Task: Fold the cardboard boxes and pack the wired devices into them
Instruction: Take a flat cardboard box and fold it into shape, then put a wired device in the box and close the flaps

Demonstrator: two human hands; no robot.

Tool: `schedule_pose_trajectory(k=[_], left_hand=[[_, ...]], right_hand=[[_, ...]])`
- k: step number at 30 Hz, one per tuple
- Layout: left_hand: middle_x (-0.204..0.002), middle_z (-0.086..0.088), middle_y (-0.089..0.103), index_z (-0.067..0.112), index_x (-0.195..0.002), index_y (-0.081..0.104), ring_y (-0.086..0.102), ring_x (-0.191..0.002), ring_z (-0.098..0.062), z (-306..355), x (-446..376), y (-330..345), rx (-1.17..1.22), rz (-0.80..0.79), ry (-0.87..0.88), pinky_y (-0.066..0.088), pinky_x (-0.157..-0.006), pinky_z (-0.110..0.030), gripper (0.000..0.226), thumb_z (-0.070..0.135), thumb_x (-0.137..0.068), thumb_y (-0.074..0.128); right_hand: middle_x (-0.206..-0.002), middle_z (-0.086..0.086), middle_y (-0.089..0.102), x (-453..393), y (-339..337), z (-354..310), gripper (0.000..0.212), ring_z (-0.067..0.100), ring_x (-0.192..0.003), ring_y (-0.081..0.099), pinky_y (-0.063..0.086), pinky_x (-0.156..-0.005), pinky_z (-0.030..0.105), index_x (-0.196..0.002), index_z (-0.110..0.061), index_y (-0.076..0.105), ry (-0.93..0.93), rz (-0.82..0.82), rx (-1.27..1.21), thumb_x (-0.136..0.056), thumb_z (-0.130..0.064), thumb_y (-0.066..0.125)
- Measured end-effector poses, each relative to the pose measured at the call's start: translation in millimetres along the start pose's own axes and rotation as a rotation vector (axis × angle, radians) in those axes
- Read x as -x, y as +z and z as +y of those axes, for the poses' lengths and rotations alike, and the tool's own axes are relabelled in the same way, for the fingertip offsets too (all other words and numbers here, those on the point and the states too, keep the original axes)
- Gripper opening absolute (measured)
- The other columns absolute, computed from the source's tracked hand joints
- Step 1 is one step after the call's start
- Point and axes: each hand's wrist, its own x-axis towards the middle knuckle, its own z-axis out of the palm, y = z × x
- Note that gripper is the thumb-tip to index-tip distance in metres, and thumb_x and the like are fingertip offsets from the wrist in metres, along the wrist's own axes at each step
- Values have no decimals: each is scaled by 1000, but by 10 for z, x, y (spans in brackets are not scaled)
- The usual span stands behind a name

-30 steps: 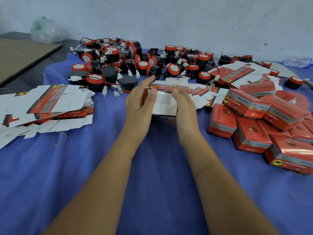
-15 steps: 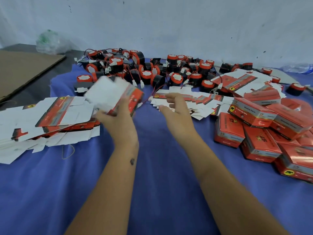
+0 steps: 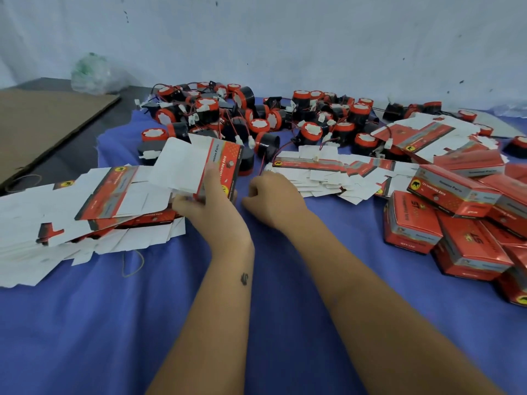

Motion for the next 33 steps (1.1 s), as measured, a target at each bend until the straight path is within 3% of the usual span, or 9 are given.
schedule_pose_trajectory(k=[4, 6, 8, 12, 16, 20, 25, 29, 33], left_hand=[[-141, 5, 52, 25, -149, 29, 54, -123, -6, -6, 13, 12, 11, -34, 48, 49, -98, -23, 59, 39, -98, 55], [-141, 9, 53, 25, -153, 29, 53, -121, 1, 13, 14, 34, 4, -72, 42, 44, -88, -7, 68, 47, -93, 53], [-139, 11, 55, 24, -152, 33, 55, -118, 5, 16, 30, 47, -1, -121, 28, 44, -82, -5, 71, 51, -90, 53], [-122, 13, 68, 24, -144, 46, 63, -110, 1, 11, 76, 65, -4, -238, -42, 49, -88, -14, 53, 47, -97, 51], [-120, 7, 71, 31, -132, 55, 67, -109, -9, -9, 136, 77, -75, -421, -140, 55, -93, -33, 42, 52, -96, 49], [-125, 1, 68, 26, -140, 48, 67, -112, -14, -44, 150, 78, -82, -481, -177, 54, -97, -43, 50, 48, -95, 53], [-123, 0, 67, 27, -135, 51, 67, -109, -14, -85, 122, 89, -185, -480, -198, 59, -87, -42, 40, 45, -100, 49], [-128, -9, 64, 19, -138, 47, 65, -114, -24, -127, 98, 99, -231, -490, -218, 59, -85, -43, 46, 44, -100, 49], [-120, -4, 67, 19, -131, 48, 69, -104, -18, -142, 130, 92, -280, -504, -170, 59, -73, -29, 54, 51, -90, 60]], right_hand=[[-49, -7, 47, 360, -471, 128, 32, 6, -48, 42, 35, -46, 17, -55, -15, 50, -60, -375, -223, -81, -16, 68], [-47, -7, 47, 553, -750, 248, 36, 5, -47, 44, 37, -48, 12, -53, -16, 48, -52, -544, -330, -82, -16, 69], [-50, -1, 47, 702, -978, 410, 36, 10, -50, 44, 40, -52, 15, -54, -13, 46, -69, -587, -497, -82, -14, 68], [-54, 3, 37, 853, -1219, 686, 21, 16, -49, 37, 36, -49, 22, -62, -13, 44, -4, -438, -1211, -79, -9, 56], [-59, 1, 49, 727, -1091, 721, 12, 17, -54, 50, 46, -51, 24, -79, -13, 53, 208, 84, -1516, -82, -2, 51], [-77, 2, 61, 545, -729, 615, 27, 13, -61, 57, 49, -55, 20, -91, -13, 64, 494, 438, -1192, -92, 4, 44], [-127, 0, 56, 561, -244, 575, 41, 13, -114, 51, 39, -94, 19, -127, -16, 59, 248, 409, -574, -86, -11, 62], [-122, -5, 51, 544, -157, 565, 64, 8, -113, 47, 31, -85, -1, -134, -18, 52, 58, 343, -494, -75, -15, 76], [-117, -8, 51, 584, -148, 593, 60, 4, -105, 46, 36, -84, 4, -129, -23, 56, 132, 385, -441, -74, -25, 80]])
